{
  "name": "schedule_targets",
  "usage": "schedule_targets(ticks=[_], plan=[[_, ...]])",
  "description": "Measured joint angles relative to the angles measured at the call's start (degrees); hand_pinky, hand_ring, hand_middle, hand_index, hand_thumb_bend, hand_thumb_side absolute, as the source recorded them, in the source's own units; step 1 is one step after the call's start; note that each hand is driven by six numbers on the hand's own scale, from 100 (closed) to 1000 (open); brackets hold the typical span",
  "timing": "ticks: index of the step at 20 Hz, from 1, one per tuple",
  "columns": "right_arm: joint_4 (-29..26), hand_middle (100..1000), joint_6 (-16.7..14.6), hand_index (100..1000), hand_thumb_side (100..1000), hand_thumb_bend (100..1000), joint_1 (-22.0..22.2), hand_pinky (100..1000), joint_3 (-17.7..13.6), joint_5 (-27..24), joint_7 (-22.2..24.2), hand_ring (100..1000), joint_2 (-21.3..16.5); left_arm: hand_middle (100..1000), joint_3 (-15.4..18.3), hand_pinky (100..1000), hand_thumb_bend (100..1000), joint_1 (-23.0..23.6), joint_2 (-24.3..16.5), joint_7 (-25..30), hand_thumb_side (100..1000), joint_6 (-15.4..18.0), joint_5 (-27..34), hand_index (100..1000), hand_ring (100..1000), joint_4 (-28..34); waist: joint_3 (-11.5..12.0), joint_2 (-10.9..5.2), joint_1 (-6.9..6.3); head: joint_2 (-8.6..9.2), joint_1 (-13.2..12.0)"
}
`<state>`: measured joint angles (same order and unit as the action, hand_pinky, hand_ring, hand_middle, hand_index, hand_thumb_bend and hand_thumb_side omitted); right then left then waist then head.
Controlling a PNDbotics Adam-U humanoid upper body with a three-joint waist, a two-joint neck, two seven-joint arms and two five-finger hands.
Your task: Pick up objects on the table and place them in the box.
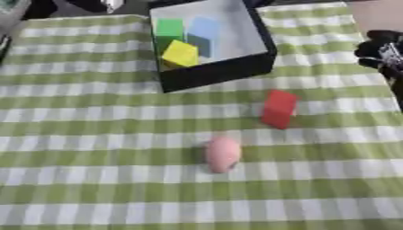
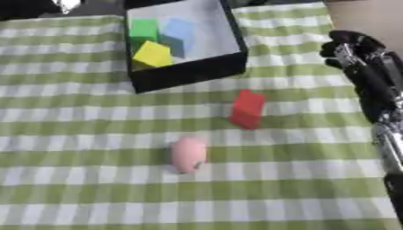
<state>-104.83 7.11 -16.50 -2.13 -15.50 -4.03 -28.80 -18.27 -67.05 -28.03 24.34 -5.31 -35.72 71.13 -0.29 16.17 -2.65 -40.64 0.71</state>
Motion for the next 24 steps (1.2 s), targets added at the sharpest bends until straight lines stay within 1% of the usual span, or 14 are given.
schedule_targets(ticks=[5,9,11,16,24], plan=[[-0.28,649,0.06,774,541,100,-1.11,835,0.38,-0.42,0.13,766,0.04,586,3.50,718,100,-2.31,6.28,-4.43,100,2.63,-7.64,571,689,-12.36,-1.27,0.07,0.00,1.01,-1.58],[-0.30,649,0.12,774,542,100,-1.57,835,0.42,-0.45,0.20,766,0.10,586,6.02,718,100,-3.94,9.45,-6.92,100,4.39,-11.43,571,690,-18.88,-2.12,0.19,0.00,1.57,-1.97],[-0.31,648,0.16,773,543,100,-1.69,835,0.42,-0.46,0.22,766,0.20,587,6.66,719,100,-4.31,10.44,-7.82,100,5.29,-12.81,572,691,-20.84,-2.42,0.58,0.00,1.93,-1.99],[-0.31,647,0.25,773,543,100,-2.22,835,0.46,-0.55,0.28,765,0.53,586,7.22,718,100,-4.47,12.04,-9.23,100,6.97,-15.37,572,688,-23.94,-3.09,0.92,0.00,2.93,-1.91],[-0.33,647,0.41,773,544,100,-2.94,835,0.76,-0.92,0.43,765,1.04,589,8.27,721,100,-4.47,13.76,-10.89,100,7.89,-17.29,576,689,-27.35,-3.90,1.26,-0.02,3.43,-1.77]])
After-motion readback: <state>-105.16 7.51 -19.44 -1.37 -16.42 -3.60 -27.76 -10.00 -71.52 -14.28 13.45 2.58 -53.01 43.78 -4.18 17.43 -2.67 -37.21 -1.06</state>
